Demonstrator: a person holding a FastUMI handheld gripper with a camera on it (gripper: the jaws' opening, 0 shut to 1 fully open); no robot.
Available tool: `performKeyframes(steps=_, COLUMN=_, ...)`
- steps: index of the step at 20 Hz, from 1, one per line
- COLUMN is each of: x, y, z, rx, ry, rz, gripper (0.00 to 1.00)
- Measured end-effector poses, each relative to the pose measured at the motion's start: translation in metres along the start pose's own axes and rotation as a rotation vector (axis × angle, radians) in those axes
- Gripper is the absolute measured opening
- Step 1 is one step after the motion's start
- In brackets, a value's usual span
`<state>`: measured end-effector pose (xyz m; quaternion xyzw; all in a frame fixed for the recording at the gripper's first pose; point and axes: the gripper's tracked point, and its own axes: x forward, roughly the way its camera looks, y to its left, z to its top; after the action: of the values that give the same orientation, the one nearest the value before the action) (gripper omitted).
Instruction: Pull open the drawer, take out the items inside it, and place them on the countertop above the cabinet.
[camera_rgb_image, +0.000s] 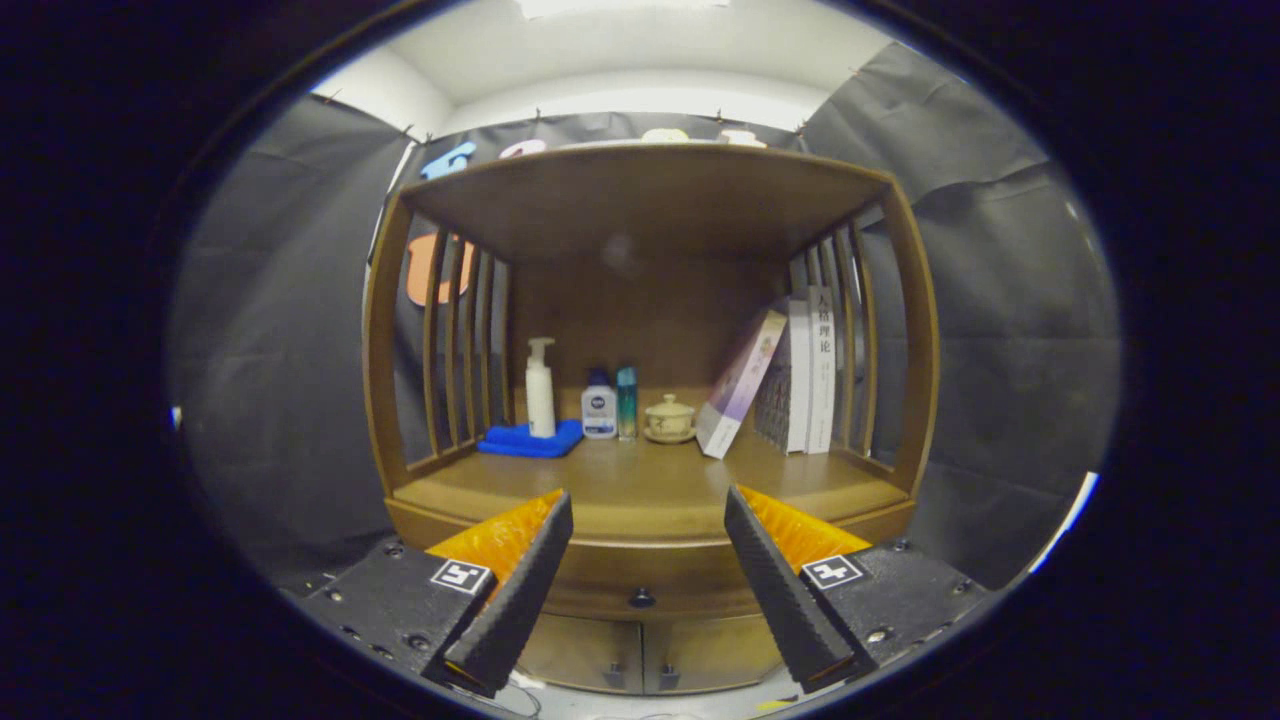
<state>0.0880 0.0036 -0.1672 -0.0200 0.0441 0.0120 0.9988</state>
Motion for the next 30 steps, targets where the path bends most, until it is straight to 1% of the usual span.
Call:
performKeyframes(steps=1, x=0.006, y=0.000, z=-0.013, rx=0.002, ry=0.015, rz=-0.001, gripper=0.98)
performKeyframes(steps=4, x=0.021, y=0.009, z=-0.056, rx=0.032, ry=0.073, rz=-0.007, gripper=0.93)
performKeyframes(steps=6, x=0.035, y=0.011, z=-0.080, rx=0.024, ry=0.096, rz=-0.014, gripper=0.90)
performKeyframes(steps=9, x=0.053, y=0.011, z=-0.117, rx=0.019, ry=0.169, rz=-0.022, gripper=0.85)
performKeyframes(steps=11, x=0.062, y=0.008, z=-0.132, rx=0.043, ry=0.193, rz=-0.028, gripper=0.80)
performKeyframes(steps=12, x=0.063, y=0.006, z=-0.138, rx=0.051, ry=0.206, rz=-0.029, gripper=0.73)
performKeyframes(steps=13, x=0.064, y=0.008, z=-0.143, rx=0.058, ry=0.217, rz=-0.021, gripper=0.70)
performKeyframes(steps=14, x=0.066, y=0.008, z=-0.146, rx=0.066, ry=0.219, rz=-0.018, gripper=0.65)
performKeyframes(steps=18, x=0.070, y=0.002, z=-0.146, rx=0.120, ry=0.212, rz=-0.033, gripper=0.53)
performKeyframes(steps=20, x=0.074, y=-0.001, z=-0.146, rx=0.107, ry=0.208, rz=-0.043, gripper=0.46)
performKeyframes(steps=22, x=0.076, y=0.000, z=-0.147, rx=0.106, ry=0.205, rz=-0.041, gripper=0.42)
performKeyframes(steps=24, x=0.077, y=0.000, z=-0.148, rx=0.084, ry=0.194, rz=-0.048, gripper=0.34)
performKeyframes(steps=25, x=0.075, y=0.000, z=-0.148, rx=0.076, ry=0.194, rz=-0.050, gripper=0.32)
performKeyframes(steps=26, x=0.075, y=0.000, z=-0.147, rx=0.071, ry=0.199, rz=-0.049, gripper=0.29)
performKeyframes(steps=30, x=0.074, y=-0.001, z=-0.148, rx=0.063, ry=0.210, rz=-0.047, gripper=0.26)
